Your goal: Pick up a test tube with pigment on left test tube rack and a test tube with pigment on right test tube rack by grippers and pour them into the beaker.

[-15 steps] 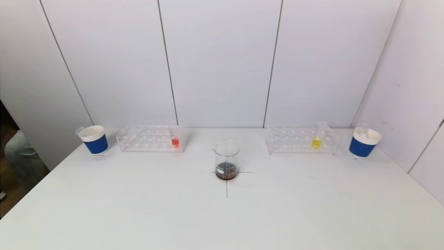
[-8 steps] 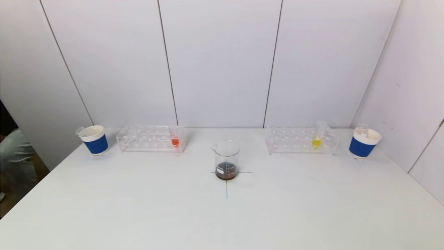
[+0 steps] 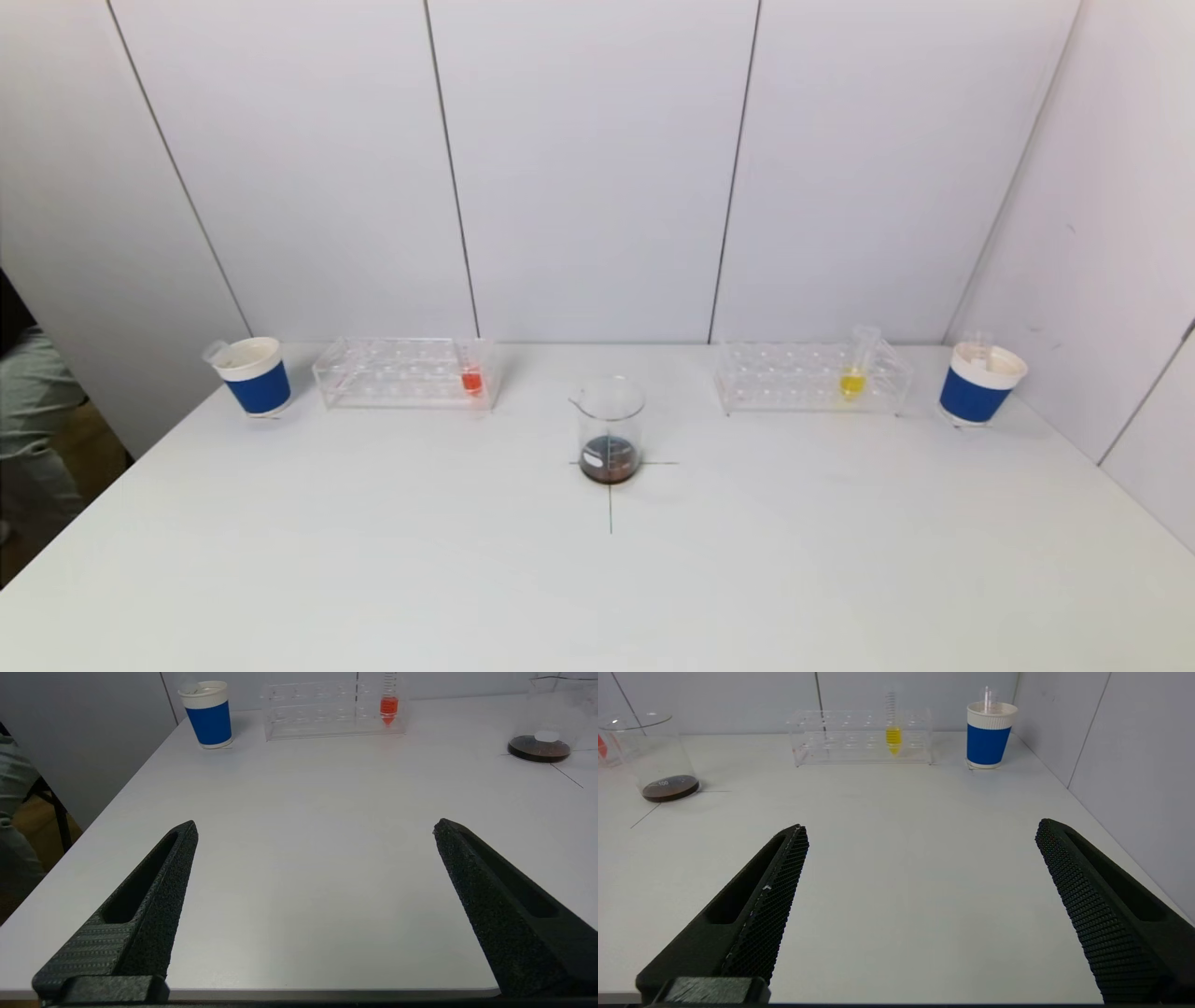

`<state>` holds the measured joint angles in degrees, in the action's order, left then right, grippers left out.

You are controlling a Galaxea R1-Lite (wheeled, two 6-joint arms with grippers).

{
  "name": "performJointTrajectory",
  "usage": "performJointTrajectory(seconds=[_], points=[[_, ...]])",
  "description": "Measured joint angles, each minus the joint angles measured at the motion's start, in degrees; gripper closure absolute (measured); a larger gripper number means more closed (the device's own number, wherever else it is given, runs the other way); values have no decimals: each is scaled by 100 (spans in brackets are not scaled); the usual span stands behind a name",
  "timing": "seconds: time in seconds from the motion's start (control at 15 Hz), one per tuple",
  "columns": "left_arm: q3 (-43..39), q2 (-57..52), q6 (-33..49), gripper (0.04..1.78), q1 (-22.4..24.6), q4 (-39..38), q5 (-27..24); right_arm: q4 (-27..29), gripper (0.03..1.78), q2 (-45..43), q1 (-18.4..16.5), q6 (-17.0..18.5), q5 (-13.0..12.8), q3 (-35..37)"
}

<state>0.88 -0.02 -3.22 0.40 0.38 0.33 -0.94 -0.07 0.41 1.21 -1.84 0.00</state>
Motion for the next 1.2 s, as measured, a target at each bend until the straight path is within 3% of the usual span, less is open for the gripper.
performJointTrajectory(seconds=[0.13,0.47,1.2], points=[[-63,0,-258,6,-5,-24,-49,0,4,0,0,2,0,0],[-88,0,329,6,-10,-68,-43,0,4,0,0,2,0,0],[-88,2,346,6,-7,-79,-40,0,4,0,-1,0,2,0]])
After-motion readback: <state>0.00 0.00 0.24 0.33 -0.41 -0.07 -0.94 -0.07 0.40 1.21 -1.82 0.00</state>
